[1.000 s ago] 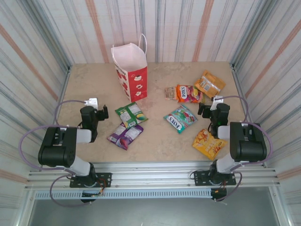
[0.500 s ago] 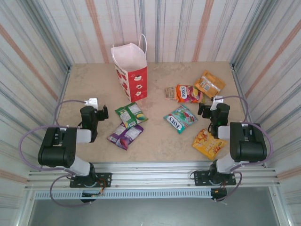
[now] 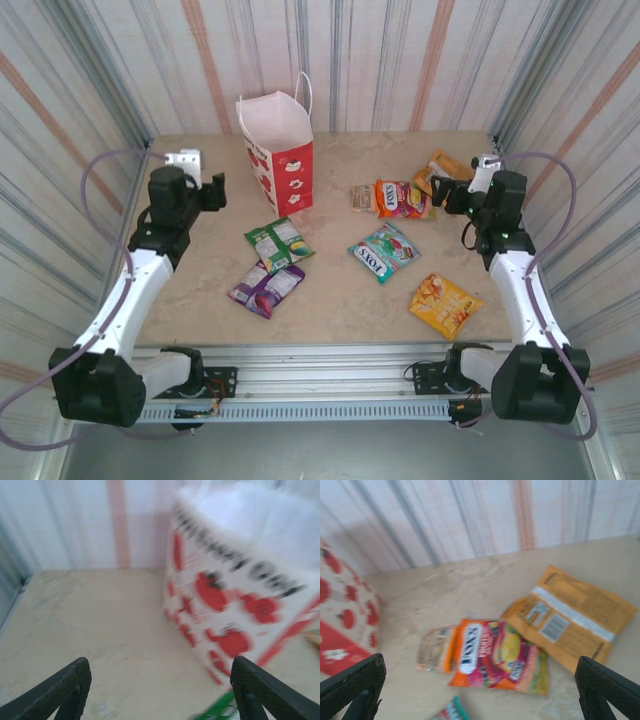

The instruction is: Place the snacks into the paper bag

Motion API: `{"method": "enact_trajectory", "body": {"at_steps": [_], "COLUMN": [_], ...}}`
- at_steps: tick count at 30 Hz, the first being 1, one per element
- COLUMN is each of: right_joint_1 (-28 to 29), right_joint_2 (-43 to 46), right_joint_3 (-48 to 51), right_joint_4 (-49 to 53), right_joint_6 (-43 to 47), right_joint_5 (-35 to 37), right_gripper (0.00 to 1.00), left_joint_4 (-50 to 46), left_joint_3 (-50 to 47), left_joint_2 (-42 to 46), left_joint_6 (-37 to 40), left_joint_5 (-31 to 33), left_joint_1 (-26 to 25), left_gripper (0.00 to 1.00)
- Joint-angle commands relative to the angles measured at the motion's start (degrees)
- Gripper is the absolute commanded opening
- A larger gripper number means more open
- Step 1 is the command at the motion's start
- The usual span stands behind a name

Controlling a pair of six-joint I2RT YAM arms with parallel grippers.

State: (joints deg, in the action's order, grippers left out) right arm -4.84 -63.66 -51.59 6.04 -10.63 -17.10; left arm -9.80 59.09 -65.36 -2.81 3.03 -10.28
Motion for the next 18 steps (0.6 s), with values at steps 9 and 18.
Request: {"method": "enact_trajectory", "body": {"at_steps": [9, 18], "right_joint_1": [7.2, 11.1], "right_joint_2": [-1.0, -3.8], "right_joint_3": [-10.5, -13.1], "right_joint_4": [22.3, 21.1], "right_joint_6": [-6.2, -6.4], "right_joint_5": [-17.2, -16.6], "right_gripper": [0.99, 0.99], "left_joint_4": [-44.9, -61.4], "left_joint_3": [43.3, 70.0], "left_joint_2": [-17.3, -39.9], "left_joint_6": [8.7, 15.8], "left_joint_5": [-12.5, -14.7], "left_joint_1": [-13.0, -14.2], "left_gripper": [0.69, 0.65]}}
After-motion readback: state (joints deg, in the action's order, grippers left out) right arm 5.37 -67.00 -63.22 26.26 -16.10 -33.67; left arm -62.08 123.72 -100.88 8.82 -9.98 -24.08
